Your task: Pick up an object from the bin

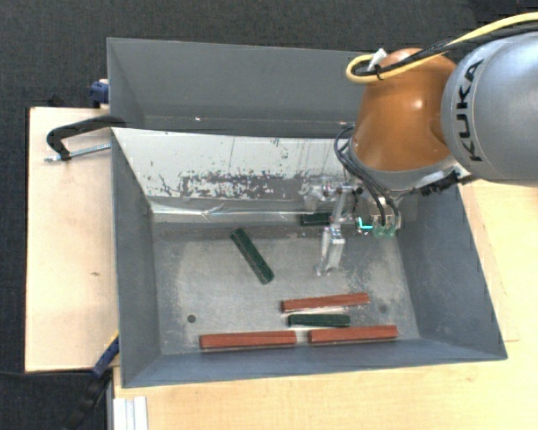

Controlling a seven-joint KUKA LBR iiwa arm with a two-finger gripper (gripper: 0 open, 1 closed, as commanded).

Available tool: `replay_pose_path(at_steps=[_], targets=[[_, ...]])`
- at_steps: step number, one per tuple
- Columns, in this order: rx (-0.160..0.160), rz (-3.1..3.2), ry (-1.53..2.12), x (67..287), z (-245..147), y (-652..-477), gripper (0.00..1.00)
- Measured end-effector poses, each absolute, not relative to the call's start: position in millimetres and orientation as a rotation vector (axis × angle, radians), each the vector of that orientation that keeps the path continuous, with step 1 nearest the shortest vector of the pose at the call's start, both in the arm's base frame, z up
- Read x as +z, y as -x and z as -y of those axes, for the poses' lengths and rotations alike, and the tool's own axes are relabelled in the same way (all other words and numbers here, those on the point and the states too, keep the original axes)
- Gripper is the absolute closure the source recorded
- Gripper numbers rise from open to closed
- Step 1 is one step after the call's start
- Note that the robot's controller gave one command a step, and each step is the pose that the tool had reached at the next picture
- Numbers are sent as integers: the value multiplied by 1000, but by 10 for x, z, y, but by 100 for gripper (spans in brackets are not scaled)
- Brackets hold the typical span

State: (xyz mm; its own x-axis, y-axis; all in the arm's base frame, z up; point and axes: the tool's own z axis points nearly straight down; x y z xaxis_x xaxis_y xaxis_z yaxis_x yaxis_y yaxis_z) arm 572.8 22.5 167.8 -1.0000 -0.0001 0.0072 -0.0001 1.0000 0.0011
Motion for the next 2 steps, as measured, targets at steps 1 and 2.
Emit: replay_pose_path(at_steps=[1,2], targets=[[-2,3143,1,1721,-225,-5746,0],[-4,3135,125,857,-53,-5897,0]])
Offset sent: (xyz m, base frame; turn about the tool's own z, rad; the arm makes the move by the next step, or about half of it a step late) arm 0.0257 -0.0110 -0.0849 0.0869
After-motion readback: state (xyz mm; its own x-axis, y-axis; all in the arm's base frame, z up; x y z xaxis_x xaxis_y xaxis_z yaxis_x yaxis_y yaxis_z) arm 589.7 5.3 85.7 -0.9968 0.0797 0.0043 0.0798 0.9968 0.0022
